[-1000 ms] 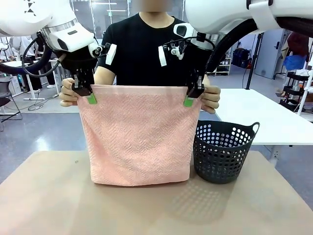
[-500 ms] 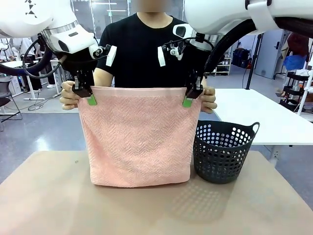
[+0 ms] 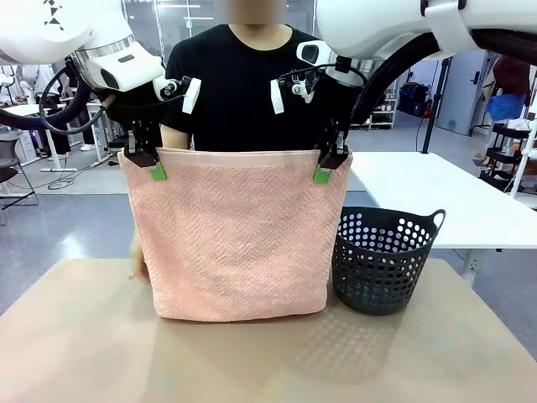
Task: Fold the towel.
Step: Release the end of the 100 cm Hotel Towel you were holding.
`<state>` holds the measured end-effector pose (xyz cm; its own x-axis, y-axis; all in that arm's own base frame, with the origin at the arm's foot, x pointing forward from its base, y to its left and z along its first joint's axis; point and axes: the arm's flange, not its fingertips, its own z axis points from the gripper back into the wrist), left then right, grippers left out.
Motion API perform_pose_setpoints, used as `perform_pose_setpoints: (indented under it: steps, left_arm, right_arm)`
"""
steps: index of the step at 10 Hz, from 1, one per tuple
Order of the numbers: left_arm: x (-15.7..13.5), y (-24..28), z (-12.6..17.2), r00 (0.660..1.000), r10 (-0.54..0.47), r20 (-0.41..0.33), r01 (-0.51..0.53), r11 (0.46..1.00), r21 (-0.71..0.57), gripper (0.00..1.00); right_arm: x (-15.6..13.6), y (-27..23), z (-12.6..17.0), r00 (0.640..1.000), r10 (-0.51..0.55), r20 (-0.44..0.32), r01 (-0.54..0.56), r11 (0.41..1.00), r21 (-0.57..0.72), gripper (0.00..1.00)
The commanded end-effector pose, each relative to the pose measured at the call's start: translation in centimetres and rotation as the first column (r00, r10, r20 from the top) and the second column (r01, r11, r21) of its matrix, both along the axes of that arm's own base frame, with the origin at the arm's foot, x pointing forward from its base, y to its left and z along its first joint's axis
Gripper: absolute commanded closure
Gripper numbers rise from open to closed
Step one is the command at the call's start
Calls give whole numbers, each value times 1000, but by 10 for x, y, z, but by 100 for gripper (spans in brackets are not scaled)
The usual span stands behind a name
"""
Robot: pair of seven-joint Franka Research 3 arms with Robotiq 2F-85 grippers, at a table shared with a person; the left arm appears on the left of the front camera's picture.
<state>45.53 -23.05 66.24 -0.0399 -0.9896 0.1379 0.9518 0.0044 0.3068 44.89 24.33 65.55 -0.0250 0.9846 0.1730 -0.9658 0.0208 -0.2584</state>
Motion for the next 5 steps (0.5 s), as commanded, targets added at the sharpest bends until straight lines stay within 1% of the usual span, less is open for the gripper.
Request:
perform_pose_setpoints:
  steps: [1,5]
  left_arm:
    - [0,2,2,1000,-4,5,4,1000,-1,99]
    - [0,2,2,1000,-4,5,4,1000,-1,99]
  right_arm:
    - [-1,-2,2,1000,0,6,0,1000,-6,100]
    - [-1,-2,2,1000,0,6,0,1000,-6,100]
